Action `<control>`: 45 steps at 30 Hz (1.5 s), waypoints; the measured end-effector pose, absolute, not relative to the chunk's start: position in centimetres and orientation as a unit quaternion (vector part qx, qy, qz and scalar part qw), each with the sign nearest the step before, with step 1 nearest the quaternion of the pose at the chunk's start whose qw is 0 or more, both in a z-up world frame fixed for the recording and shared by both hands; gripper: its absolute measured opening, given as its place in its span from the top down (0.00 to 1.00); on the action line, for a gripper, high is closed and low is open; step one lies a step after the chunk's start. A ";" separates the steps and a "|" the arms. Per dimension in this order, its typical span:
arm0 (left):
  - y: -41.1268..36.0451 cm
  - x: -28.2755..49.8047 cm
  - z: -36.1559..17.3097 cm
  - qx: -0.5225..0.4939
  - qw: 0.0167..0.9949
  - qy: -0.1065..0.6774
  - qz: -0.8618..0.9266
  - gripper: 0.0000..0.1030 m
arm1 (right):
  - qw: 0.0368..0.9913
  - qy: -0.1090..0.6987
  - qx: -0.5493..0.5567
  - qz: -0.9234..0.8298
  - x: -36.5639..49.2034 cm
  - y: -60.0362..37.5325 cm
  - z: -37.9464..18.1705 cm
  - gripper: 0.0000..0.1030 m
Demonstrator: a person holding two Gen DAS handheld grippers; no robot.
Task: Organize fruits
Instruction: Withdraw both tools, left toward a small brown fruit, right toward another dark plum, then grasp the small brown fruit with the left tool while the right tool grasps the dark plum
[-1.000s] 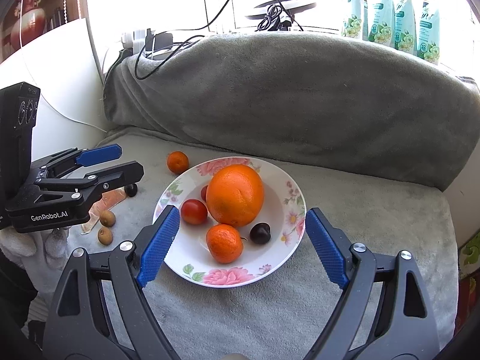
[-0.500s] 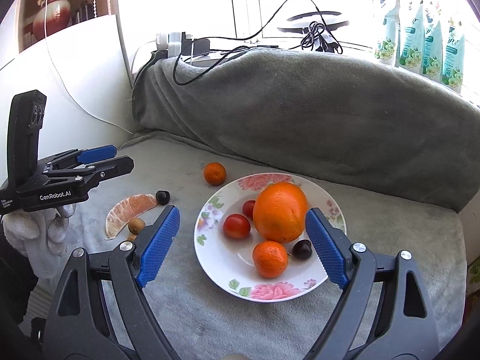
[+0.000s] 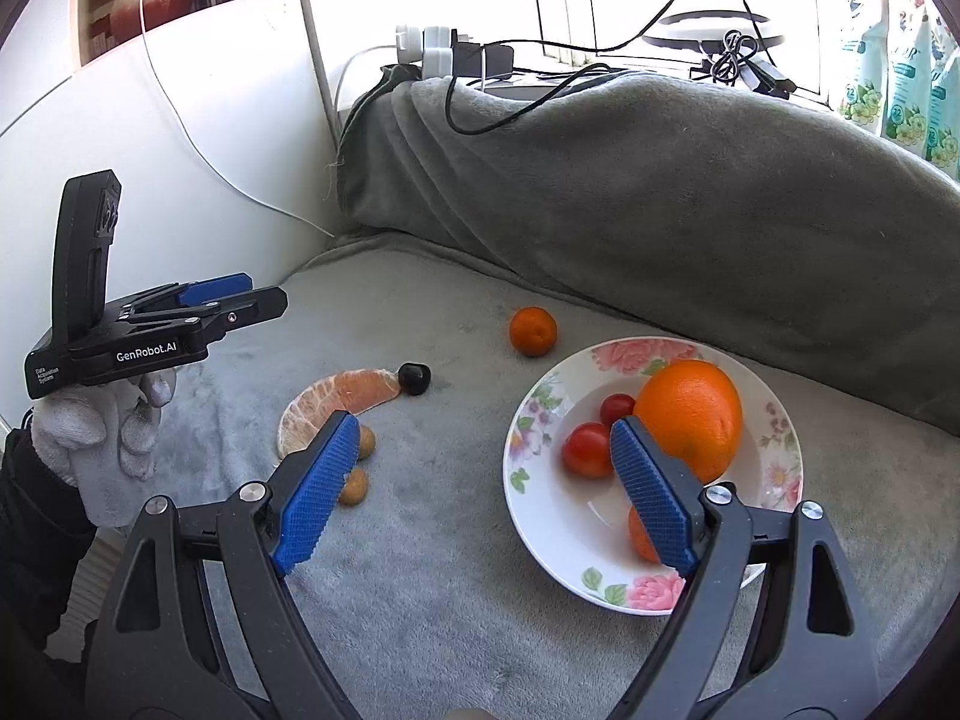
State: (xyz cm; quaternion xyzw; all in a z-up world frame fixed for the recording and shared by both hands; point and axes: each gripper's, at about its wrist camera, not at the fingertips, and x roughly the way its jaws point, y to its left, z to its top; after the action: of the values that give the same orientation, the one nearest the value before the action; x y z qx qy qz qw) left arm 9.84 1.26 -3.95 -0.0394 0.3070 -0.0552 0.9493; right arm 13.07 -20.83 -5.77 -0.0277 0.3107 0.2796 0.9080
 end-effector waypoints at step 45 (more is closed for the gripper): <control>-3.3 9.5 -9.5 -0.057 0.908 0.383 -0.161 0.66 | 0.815 0.481 0.012 0.323 25.1 -10.3 -10.9 0.53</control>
State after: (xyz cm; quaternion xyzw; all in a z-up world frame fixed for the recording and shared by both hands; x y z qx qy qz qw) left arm 9.50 -3.27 -9.52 -0.0565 0.3826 -0.1611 0.9080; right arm 25.05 -10.29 -10.88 0.0122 0.4812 0.3229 0.8149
